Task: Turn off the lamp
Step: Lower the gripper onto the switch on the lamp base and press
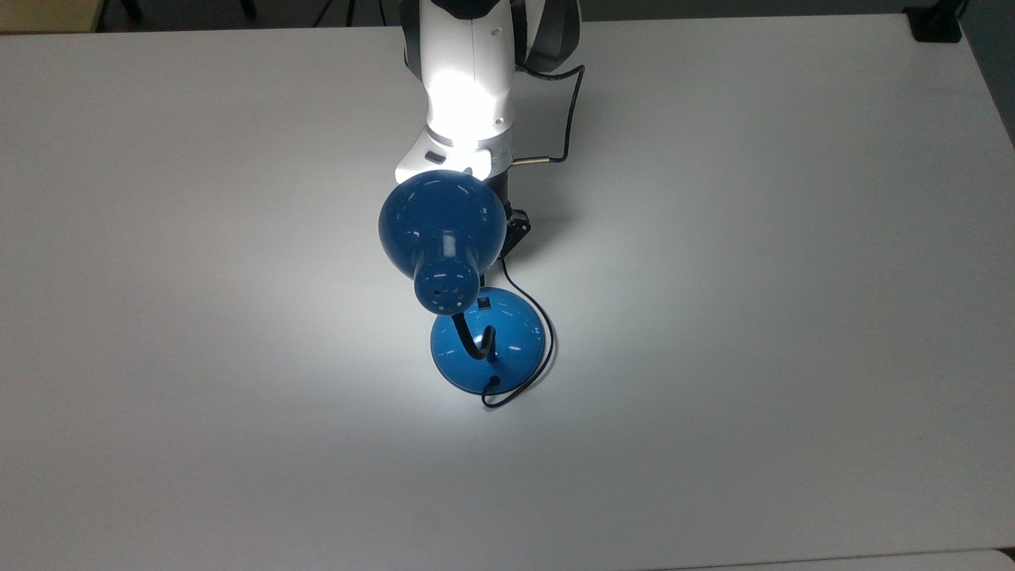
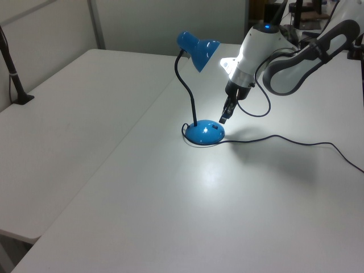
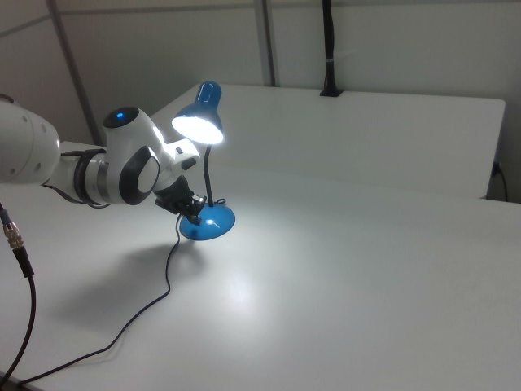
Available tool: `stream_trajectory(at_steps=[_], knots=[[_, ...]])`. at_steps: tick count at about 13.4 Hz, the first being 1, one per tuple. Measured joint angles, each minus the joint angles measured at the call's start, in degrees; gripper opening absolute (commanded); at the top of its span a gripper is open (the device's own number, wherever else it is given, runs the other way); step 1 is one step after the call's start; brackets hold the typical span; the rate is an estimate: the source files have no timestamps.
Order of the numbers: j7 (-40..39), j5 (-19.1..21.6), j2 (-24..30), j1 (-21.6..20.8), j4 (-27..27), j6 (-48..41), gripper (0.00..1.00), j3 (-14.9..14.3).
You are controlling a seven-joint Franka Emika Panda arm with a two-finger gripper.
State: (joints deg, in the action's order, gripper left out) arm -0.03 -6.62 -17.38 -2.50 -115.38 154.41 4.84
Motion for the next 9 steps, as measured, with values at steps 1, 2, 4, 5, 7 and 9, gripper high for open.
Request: stream_trajectory(at_steps=[1, 2, 4, 5, 7, 9], knots=[[-0.1, -0.2, -0.3, 0.0, 0.0, 1.1, 0.0, 0.0], [-0.4, -0.2, -0.6, 0.0, 0.0, 1.8, 0.0, 0.0], [-0.6, -0.3, -1.1, 0.0, 0.0, 2.5, 0.0, 0.0], [-0.6, -0.3, -1.2, 0.0, 0.0, 2.6, 0.0, 0.0], [-0.8, -0.7, -1.2, 0.0, 0.0, 2.6, 0.0, 0.0], [-0.8, -1.6, -1.4, 0.0, 0.1, 2.8, 0.0, 0.0]])
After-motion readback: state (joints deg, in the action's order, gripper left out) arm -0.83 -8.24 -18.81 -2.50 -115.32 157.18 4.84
